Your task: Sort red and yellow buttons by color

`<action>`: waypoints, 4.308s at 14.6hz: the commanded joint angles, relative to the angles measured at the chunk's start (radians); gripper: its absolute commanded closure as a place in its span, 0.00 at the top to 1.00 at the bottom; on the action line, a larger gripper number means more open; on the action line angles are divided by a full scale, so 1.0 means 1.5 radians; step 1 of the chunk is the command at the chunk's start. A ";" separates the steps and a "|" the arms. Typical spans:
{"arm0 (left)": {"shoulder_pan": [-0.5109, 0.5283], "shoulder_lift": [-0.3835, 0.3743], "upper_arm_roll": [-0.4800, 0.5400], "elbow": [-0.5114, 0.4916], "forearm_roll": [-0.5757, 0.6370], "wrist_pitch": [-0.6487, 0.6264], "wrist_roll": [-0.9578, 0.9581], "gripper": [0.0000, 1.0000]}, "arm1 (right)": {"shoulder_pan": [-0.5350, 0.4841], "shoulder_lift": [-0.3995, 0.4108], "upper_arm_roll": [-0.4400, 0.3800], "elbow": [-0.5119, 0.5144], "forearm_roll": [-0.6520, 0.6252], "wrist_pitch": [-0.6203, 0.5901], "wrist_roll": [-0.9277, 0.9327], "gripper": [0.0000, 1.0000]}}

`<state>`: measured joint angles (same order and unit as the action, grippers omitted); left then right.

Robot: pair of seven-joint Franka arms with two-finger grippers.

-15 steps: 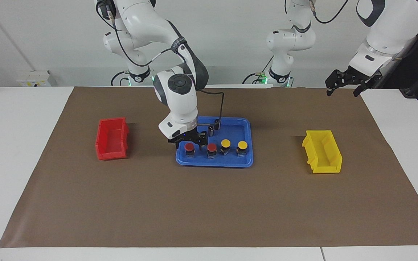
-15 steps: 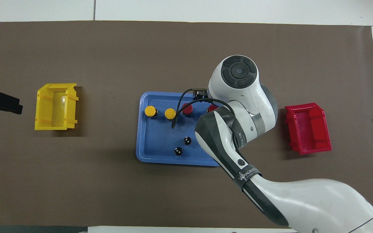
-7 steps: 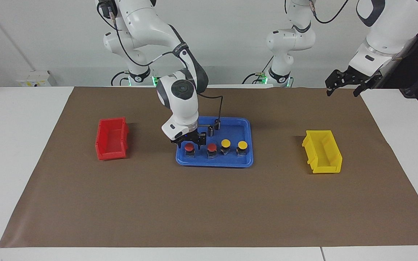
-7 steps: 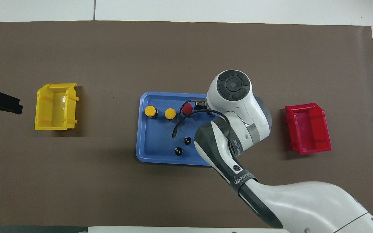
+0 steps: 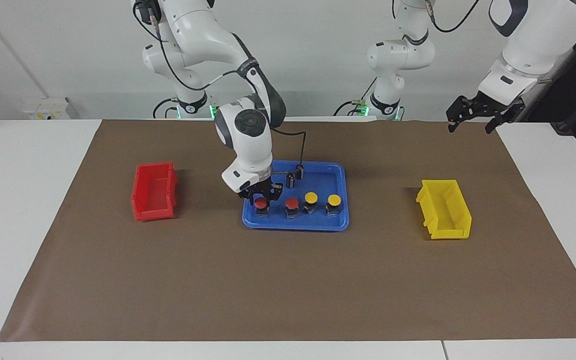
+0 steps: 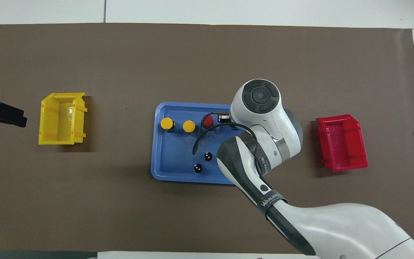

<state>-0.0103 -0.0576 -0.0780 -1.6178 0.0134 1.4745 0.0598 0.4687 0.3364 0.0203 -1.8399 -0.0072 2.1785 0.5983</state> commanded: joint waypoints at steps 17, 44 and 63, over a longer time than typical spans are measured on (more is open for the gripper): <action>-0.322 0.183 -0.005 -0.206 -0.006 0.504 -0.651 0.70 | -0.337 -0.298 0.000 -0.181 0.005 -0.158 -0.486 0.22; -0.050 0.077 0.005 -0.069 -0.013 0.119 -0.249 0.02 | -0.388 -0.355 -0.003 -0.458 0.004 0.108 -0.598 0.52; 0.059 0.048 0.005 -0.362 -0.012 0.445 -0.112 0.02 | 0.024 0.051 0.004 0.235 -0.039 -0.122 0.040 0.62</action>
<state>0.0789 0.0424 -0.0703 -2.1215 0.0021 2.1013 -0.1029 0.4832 0.3311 0.0314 -1.5564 -0.0307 1.9513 0.6025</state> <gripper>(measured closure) 0.595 0.383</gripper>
